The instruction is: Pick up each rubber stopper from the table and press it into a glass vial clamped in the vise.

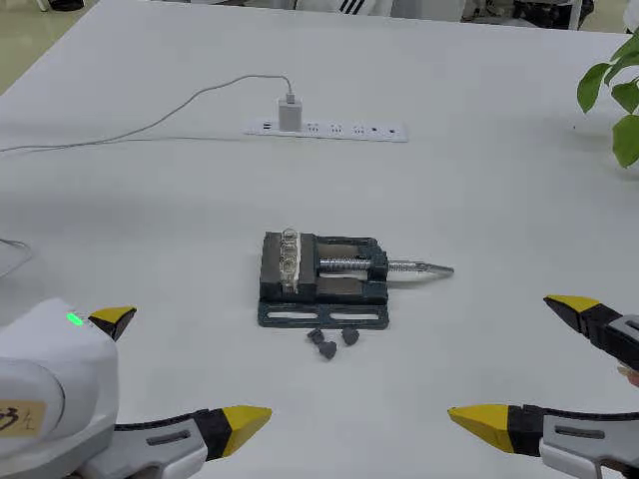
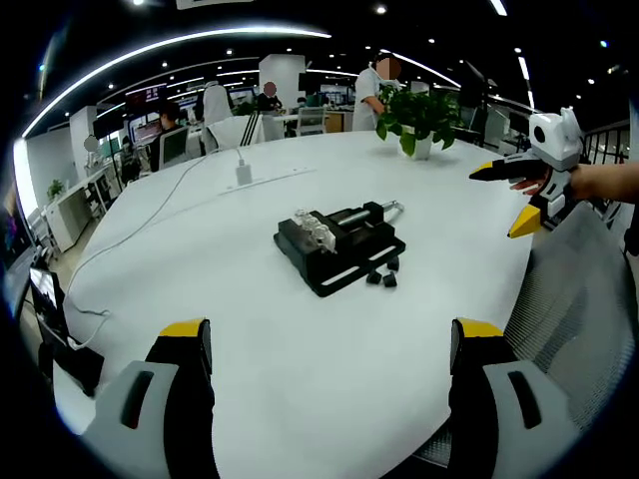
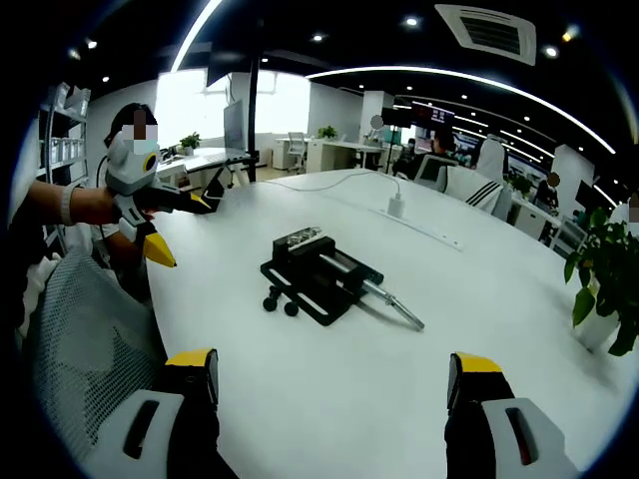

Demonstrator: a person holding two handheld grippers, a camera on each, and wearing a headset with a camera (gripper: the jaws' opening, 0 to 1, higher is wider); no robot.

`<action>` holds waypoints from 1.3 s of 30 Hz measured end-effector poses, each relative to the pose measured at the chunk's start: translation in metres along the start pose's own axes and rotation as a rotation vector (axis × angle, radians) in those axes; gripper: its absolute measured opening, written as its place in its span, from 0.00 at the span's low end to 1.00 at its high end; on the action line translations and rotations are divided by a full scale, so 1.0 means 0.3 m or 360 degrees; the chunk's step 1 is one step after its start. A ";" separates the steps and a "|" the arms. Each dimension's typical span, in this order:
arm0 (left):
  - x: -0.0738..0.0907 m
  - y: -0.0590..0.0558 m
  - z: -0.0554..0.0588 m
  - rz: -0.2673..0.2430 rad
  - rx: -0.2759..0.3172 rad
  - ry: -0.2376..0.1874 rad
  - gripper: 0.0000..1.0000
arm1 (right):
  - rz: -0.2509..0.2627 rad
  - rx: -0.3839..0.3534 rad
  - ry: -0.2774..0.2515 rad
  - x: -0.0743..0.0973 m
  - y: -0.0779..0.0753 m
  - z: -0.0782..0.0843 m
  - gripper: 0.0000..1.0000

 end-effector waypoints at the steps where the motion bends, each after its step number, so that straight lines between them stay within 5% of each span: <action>1: -0.002 -0.001 -0.001 0.0004 -0.0002 0.0001 0.99 | -0.0001 -0.0002 -0.0002 -0.007 0.000 -0.003 0.94; 22: -0.013 -0.005 0.010 0.0042 -0.0039 0.0016 0.99 | -0.0070 -0.0012 0.0035 -0.206 0.057 -0.048 0.79; 39: -0.004 -0.012 0.034 0.0045 -0.0016 0.0024 0.99 | -0.0018 -0.0098 0.0056 -0.314 0.096 -0.040 0.62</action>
Point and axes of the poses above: the centre of the closed fingertips' face, and the gripper's own axes: x roughly backward along the fingers, y roughly to its left, z roughly out of its underside, the point moved 3 cm from there along x, roughly backward along the fingers, and after that the axes turned 4 degrees about x, right-handed, at the moved point
